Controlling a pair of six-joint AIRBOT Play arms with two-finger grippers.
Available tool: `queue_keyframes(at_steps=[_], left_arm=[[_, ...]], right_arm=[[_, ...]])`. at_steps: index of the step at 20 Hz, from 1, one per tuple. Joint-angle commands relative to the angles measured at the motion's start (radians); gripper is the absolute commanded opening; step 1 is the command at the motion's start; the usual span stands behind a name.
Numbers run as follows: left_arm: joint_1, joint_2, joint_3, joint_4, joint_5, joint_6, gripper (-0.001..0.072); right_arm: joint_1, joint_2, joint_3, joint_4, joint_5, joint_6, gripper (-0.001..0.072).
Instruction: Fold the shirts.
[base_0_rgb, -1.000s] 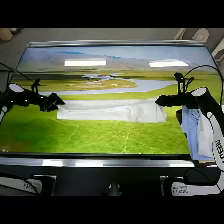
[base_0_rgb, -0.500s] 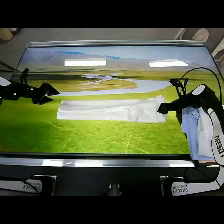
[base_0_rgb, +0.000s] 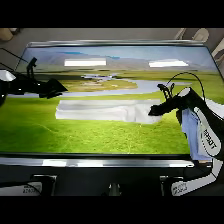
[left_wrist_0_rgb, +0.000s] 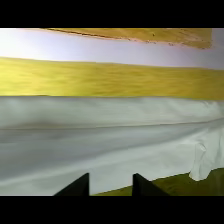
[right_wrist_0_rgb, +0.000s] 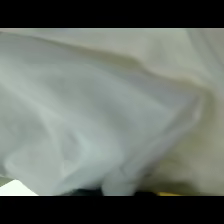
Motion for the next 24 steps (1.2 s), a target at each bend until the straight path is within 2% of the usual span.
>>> queue_keyframes(at_steps=[1, 2, 5, 9, 13, 16, 17, 18, 20, 23, 24], left_arm=[[-0.132, -0.040, -0.002, 0.000, 0.056, 0.001, 0.0086], [-0.181, -0.066, -0.001, 0.000, 0.096, 0.000, 0.0028], [-0.347, -0.172, -0.001, -0.053, 0.214, 0.000, 0.0027], [-0.538, -0.314, 0.002, -0.265, 0.320, 0.001, 0.0027], [-0.708, -0.410, 0.003, -0.470, 0.430, 0.001, 0.0026], [-0.763, -0.422, 0.003, -0.523, 0.492, 0.014, 0.0025], [-0.747, -0.405, 0.003, -0.514, 0.490, 0.056, 0.0024], [-0.721, -0.375, 0.003, -0.455, 0.491, 0.064, 0.0024], [-0.632, -0.273, 0.003, -0.210, 0.473, 0.031, 0.0023], [-0.429, -0.095, 0.003, 0.262, 0.344, -0.107, 0.0024], [-0.355, -0.040, 0.003, 0.344, 0.300, -0.138, 0.0024]], right_arm=[[0.016, 0.070, 0.003, 0.114, -0.010, -0.009, 0.0021], [0.016, 0.119, 0.003, 0.143, -0.009, -0.010, 0.0020], [0.017, 0.264, 0.002, 0.217, 0.068, -0.006, 0.0020], [0.017, 0.438, 0.002, 0.219, 0.235, 0.071, 0.0020], [0.017, 0.579, 0.002, 0.217, 0.306, 0.145, 0.0020], [0.016, 0.623, 0.002, 0.214, 0.290, 0.179, 0.0020], [0.017, 0.620, 0.002, 0.212, 0.274, 0.181, 0.0020], [0.018, 0.608, 0.002, 0.215, 0.249, 0.182, 0.0020], [0.055, 0.569, 0.002, 0.220, 0.187, 0.181, 0.0020], [0.207, 0.453, 0.002, 0.252, 0.016, 0.176, 0.0020], [0.265, 0.398, 0.002, 0.288, -0.044, 0.166, 0.0020]])
